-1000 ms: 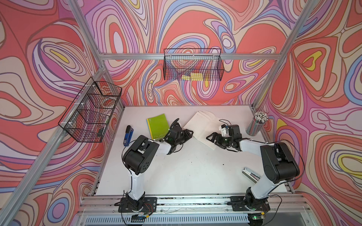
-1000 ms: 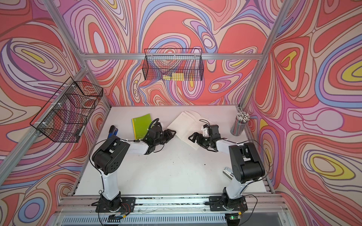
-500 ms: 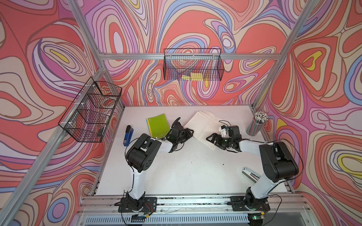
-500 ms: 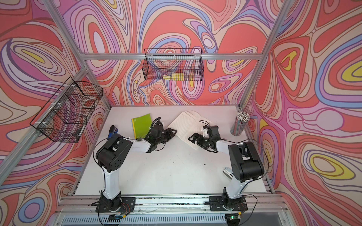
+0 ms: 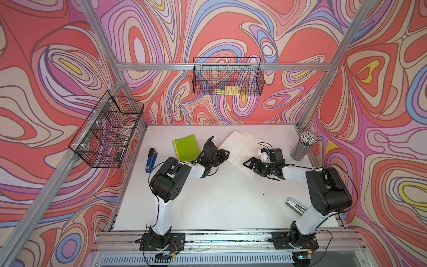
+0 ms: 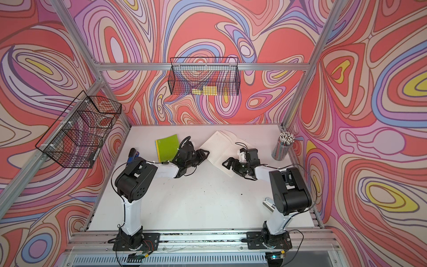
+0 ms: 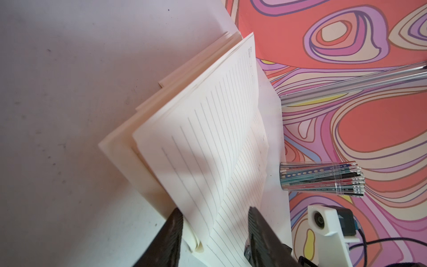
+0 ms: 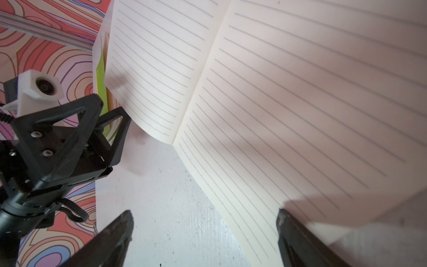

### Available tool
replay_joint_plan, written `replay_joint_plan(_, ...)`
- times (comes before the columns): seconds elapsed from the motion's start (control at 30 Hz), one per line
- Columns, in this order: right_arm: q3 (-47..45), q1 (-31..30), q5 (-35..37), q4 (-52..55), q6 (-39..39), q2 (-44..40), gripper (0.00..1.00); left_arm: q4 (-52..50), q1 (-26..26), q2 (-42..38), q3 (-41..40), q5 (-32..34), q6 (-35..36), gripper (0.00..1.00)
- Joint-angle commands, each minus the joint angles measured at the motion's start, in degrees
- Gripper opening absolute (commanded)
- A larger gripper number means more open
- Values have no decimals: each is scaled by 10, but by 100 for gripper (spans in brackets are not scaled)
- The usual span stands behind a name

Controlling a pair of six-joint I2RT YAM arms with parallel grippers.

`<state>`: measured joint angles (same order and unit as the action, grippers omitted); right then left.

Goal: Close the notebook
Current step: Close the notebook at the center of the board.

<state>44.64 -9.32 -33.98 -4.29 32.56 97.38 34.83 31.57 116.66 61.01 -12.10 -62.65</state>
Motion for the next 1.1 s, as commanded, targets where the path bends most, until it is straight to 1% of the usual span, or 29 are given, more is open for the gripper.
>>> replay_joint_plan(0.0,-14,3,0,15,-5,9,99,-5,3,15,13,8,-4,41)
replay_joint_plan(0.2,-15,3,-1,14,-4,9,98,1,4,24,12,9,-4,37)
replay_joint_plan(0.67,-9,4,-1,23,-8,10,98,-18,1,42,47,19,5,38)
replay_joint_plan(0.7,-9,4,-2,23,-9,10,98,-16,1,44,49,18,4,37)
replay_joint_plan(0.73,-9,4,-1,24,-9,10,98,-16,1,47,50,18,3,32)
replay_joint_plan(0.83,-9,4,-2,25,-10,9,98,-10,1,51,51,16,1,10)
replay_joint_plan(0.9,-10,3,-1,25,-10,9,98,-6,1,50,49,12,3,0)
replay_joint_plan(1.07,-16,4,-5,14,-10,-8,98,39,1,35,32,-17,31,0)
